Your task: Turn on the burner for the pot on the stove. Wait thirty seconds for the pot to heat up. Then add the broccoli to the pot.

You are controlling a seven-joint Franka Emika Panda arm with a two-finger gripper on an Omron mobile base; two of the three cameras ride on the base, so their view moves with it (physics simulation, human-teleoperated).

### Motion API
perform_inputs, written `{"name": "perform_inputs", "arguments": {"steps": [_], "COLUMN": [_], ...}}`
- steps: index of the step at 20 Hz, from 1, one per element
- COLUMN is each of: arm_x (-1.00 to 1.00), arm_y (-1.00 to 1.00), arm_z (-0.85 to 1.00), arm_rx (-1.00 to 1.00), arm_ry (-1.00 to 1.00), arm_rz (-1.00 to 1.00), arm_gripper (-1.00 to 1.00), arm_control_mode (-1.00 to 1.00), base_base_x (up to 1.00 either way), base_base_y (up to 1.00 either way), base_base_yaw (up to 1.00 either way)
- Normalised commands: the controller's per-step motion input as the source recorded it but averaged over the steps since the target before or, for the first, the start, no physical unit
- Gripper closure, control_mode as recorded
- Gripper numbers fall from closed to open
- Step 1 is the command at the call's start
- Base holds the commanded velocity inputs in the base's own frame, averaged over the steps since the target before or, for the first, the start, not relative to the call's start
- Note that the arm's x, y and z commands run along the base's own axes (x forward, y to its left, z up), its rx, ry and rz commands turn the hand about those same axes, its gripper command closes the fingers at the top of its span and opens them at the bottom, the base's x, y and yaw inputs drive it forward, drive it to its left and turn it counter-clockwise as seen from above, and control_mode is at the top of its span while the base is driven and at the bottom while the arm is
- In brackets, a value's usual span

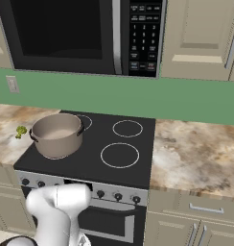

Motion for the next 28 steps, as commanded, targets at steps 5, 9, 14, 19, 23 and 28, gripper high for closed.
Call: {"name": "perform_inputs", "arguments": {"steps": [5,9,14,19,23,28], "arm_x": [0.25,0.57,0.54,0.48,0.39,0.36], "arm_y": [0.22,0.00,0.00,0.00,0.00,-0.07], "arm_z": [0.00,0.00,0.00,-0.06,-0.22,-0.23], "arm_rx": [0.17,0.03,0.00,0.00,0.00,0.00], "arm_ry": [0.18,0.25,0.12,0.00,0.00,0.06], "arm_rz": [-0.33,-0.16,-0.03,0.00,0.00,0.01], "arm_gripper": [-1.00,-1.00,-1.00,-1.00,-1.00,-1.00], "arm_control_mode": [-1.00,-1.00,-1.00,-1.00,-1.00,-1.00], "base_base_x": [0.00,0.00,0.00,0.00,0.00,0.00], "base_base_y": [0.00,0.00,0.00,0.00,0.00,0.00], "base_base_yaw": [0.00,0.00,0.00,0.00,0.00,0.00]}}
